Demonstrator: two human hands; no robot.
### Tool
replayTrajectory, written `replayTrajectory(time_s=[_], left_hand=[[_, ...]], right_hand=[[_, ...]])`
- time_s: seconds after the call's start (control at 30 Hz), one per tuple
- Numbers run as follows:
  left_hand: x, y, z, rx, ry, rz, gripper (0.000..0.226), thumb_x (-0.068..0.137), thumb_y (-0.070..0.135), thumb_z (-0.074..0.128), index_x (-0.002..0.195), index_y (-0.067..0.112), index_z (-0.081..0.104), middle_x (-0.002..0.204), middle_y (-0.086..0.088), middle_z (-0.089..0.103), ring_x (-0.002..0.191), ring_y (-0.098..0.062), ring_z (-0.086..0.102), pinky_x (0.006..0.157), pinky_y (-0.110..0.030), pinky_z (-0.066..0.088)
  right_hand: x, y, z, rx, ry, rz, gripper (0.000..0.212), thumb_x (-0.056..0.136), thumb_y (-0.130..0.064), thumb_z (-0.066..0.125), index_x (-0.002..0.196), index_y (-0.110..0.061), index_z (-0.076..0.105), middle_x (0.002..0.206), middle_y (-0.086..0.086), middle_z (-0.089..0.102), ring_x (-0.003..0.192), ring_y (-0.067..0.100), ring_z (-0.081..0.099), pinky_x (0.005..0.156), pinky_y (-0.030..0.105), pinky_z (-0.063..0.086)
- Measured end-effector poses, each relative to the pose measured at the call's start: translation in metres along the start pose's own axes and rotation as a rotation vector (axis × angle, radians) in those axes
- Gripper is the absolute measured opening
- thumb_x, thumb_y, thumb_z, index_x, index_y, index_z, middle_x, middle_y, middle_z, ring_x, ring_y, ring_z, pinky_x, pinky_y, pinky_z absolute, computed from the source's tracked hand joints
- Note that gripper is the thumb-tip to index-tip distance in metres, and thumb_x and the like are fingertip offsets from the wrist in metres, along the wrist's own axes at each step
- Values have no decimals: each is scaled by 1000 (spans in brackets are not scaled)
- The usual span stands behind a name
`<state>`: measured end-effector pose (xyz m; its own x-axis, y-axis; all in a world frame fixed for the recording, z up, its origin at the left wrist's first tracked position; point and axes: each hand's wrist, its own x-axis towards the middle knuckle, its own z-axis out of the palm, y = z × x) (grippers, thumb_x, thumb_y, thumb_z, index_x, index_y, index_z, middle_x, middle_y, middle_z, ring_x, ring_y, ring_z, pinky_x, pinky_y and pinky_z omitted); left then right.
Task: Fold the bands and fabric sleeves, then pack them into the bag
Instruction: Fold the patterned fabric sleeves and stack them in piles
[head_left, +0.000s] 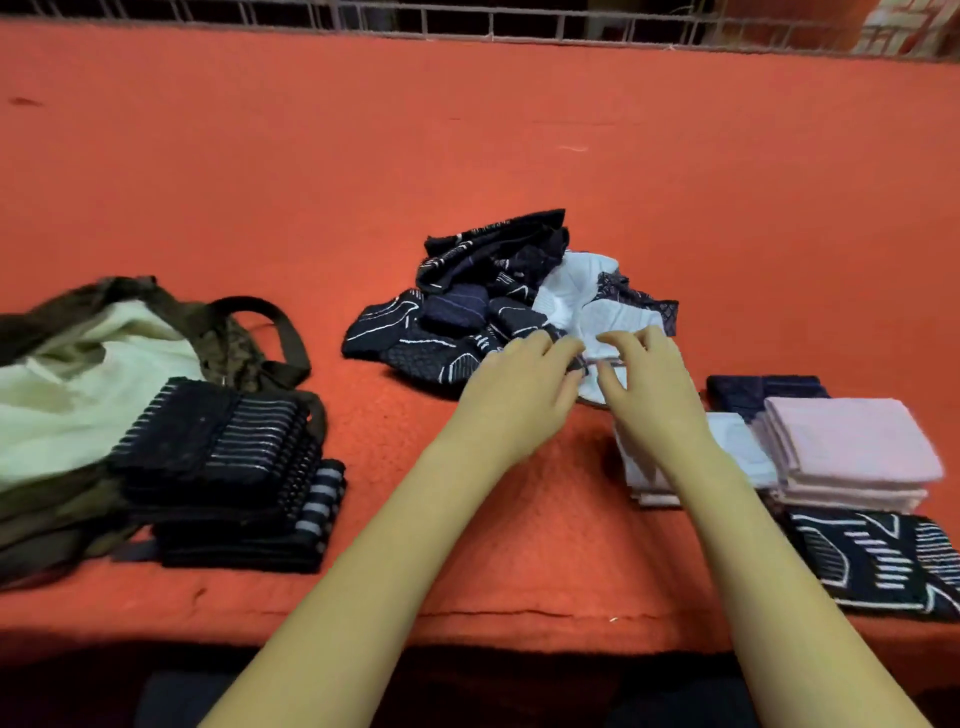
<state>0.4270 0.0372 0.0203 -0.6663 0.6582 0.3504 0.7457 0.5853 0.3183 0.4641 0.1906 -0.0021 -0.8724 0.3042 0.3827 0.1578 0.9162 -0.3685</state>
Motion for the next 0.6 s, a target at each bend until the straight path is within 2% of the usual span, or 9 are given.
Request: replayTrajectory(time_s=[0.13, 0.3, 0.4, 0.47, 0.53, 0.6], left_hand=[[-10, -38, -11, 140, 27, -103, 36, 97, 29, 41, 131, 16, 48, 114, -9, 54, 105, -30, 51, 87, -42, 41], [-2, -69, 2, 194, 4, -218, 36, 99, 31, 39, 130, 17, 47, 116, -8, 48, 107, -28, 46, 88, -40, 39], [1, -79, 22, 146, 1, -249, 33, 98, 32, 42, 124, 17, 56, 111, -8, 47, 103, -28, 45, 85, -42, 41], [0, -82, 34, 133, 8, -266, 31, 98, 32, 43, 115, 14, 62, 110, -8, 49, 103, -28, 45, 83, -43, 42], [-1, -85, 42, 74, 38, -300, 29, 97, 30, 45, 107, 12, 65, 108, -8, 50, 101, -28, 46, 84, -42, 41], [2, -85, 43, -44, 90, -356, 29, 98, 28, 45, 101, 10, 66, 103, -8, 51, 99, -26, 44, 88, -40, 39]], right_hand=[[18, -32, 23, 47, -66, -67, 29, 92, -24, 55, 114, -6, 62, 104, 18, 50, 105, 35, 46, 89, 43, 39], [42, -48, 34, -114, -107, -40, 43, 88, -44, 59, 105, -5, 60, 106, 15, 51, 105, 33, 46, 86, 42, 39], [50, -48, 40, -160, -139, -20, 37, 90, -35, 58, 105, -2, 58, 109, 16, 52, 107, 34, 46, 84, 41, 38], [53, -46, 43, -133, -126, -7, 26, 92, -24, 53, 100, 0, 57, 105, 17, 53, 103, 34, 48, 77, 38, 36], [54, -43, 43, -43, -77, -5, 16, 93, -18, 49, 90, -4, 54, 96, 12, 52, 92, 31, 49, 67, 32, 27], [53, -43, 38, 141, -32, -1, 10, 93, -16, 50, 91, -7, 54, 90, 6, 51, 81, 22, 45, 64, 25, 21]])
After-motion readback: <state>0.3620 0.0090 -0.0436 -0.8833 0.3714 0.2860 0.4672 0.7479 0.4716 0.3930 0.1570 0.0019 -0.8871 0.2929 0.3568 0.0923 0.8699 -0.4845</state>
